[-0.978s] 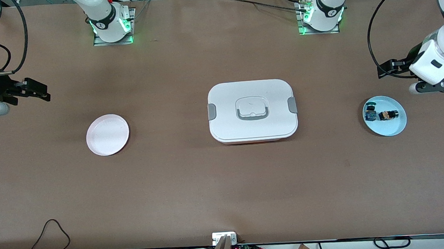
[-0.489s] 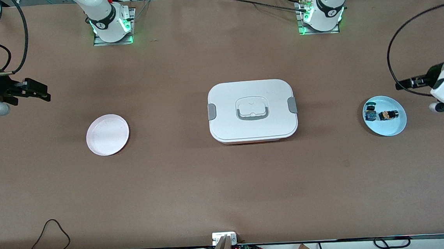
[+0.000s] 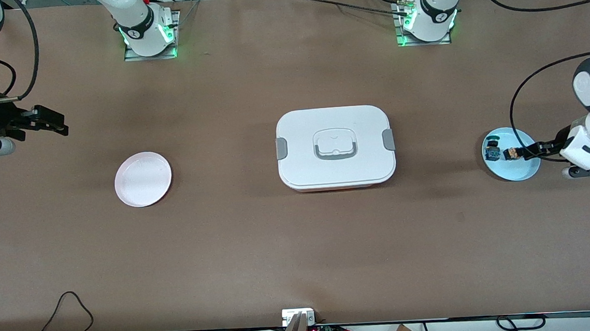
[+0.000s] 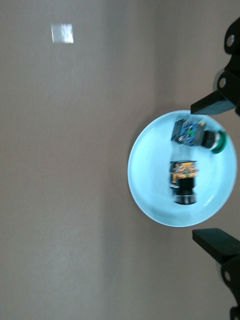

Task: Transfer orange switch to right arm and place
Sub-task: 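Lower the left gripper over the orange switch on the blue plate, then close the left gripper on the orange switch and lift it, then carry the switch over the white box while the right gripper approaches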

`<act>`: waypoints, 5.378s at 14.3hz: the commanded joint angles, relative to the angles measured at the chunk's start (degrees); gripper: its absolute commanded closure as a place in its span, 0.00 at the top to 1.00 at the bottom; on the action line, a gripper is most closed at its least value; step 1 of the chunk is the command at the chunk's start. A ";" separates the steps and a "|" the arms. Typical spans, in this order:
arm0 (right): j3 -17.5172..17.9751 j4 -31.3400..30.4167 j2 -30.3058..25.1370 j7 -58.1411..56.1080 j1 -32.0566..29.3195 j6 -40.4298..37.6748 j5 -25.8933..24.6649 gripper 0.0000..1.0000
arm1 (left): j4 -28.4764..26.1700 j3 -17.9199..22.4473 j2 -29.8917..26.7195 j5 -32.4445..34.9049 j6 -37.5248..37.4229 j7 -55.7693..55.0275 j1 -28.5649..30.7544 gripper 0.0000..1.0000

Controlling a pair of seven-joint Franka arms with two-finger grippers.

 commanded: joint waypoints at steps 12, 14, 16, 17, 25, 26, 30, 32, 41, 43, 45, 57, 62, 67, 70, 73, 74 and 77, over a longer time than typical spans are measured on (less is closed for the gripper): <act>0.27 0.71 0.87 -0.39 -0.14 -0.40 -0.66 1.00 | -13.88 -0.48 5.30 1.11 21.40 3.83 5.88 1.00; 0.27 0.71 0.88 -0.39 -0.14 -0.49 -0.66 1.00 | -13.79 -0.56 6.27 1.11 21.57 3.83 5.97 1.00; 0.27 0.71 0.88 -0.39 -0.23 -0.58 -0.66 1.00 | -13.88 -0.48 6.54 1.02 21.93 3.83 5.97 1.00; 0.27 0.71 0.88 -0.39 -0.23 -0.58 -0.66 1.00 | -13.79 -0.48 6.80 1.02 21.93 3.83 5.97 1.00; 0.27 0.71 0.88 -0.39 -0.23 -0.58 -0.66 1.00 | -13.35 -0.48 8.03 1.02 23.07 3.92 6.68 0.64; 0.27 0.71 0.88 -0.39 -0.23 -0.58 -0.66 1.00 | -13.18 -0.48 7.94 1.02 22.90 3.83 6.68 0.51; 0.27 0.71 0.88 -0.39 -0.23 -0.58 -0.66 1.00 | -13.00 -0.83 6.46 1.11 22.46 3.83 6.67 0.23; 0.27 0.71 0.88 -0.39 -0.23 -0.49 -0.66 1.00 | -12.83 -1.09 4.18 1.11 20.28 6.53 6.67 0.16; 0.27 0.71 0.96 -0.39 -0.23 0.03 -0.04 1.00 | 8.35 -4.87 4.08 0.06 -16.91 12.36 4.66 0.11; 0.27 0.71 0.88 -0.21 -0.40 -0.05 -0.04 1.00 | 8.97 -9.15 3.90 -0.38 -17.27 12.44 5.09 0.11; 0.26 1.67 0.88 0.40 -0.32 -0.05 -0.21 1.00 | 10.28 -13.38 3.72 -2.73 -21.73 13.49 5.97 0.10; 0.00 1.69 4.21 0.67 -2.16 -0.14 35.66 1.00 | 9.32 -21.12 7.76 -50.44 -29.58 81.75 4.13 0.04; 0.09 -4.47 4.30 0.67 -1.73 0.12 55.75 1.00 | 9.24 -26.92 8.47 -71.00 -27.13 100.29 1.33 0.03; 0.18 -12.19 4.83 -0.38 2.31 1.35 73.40 1.00 | 8.45 -27.11 8.29 -88.50 -15.71 118.06 -8.69 0.00; 0.18 -13.70 6.76 -2.49 5.21 1.26 79.32 1.00 | 8.18 -27.11 8.29 -99.14 -10.35 123.00 -13.96 0.00; 0.18 -15.19 9.22 -6.70 7.59 1.26 83.35 1.00 | 8.53 -27.19 8.03 -105.13 -4.90 123.54 -17.75 0.00; 0.18 -16.24 10.18 -9.67 8.64 1.26 85.28 1.00 | 8.71 -27.19 7.94 -106.54 -2.44 123.97 -19.32 0.00; 0.18 -16.87 12.91 -15.94 11.19 1.26 87.93 1.00 | 8.71 -27.28 7.68 -112.51 2.15 124.59 -23.02 0.00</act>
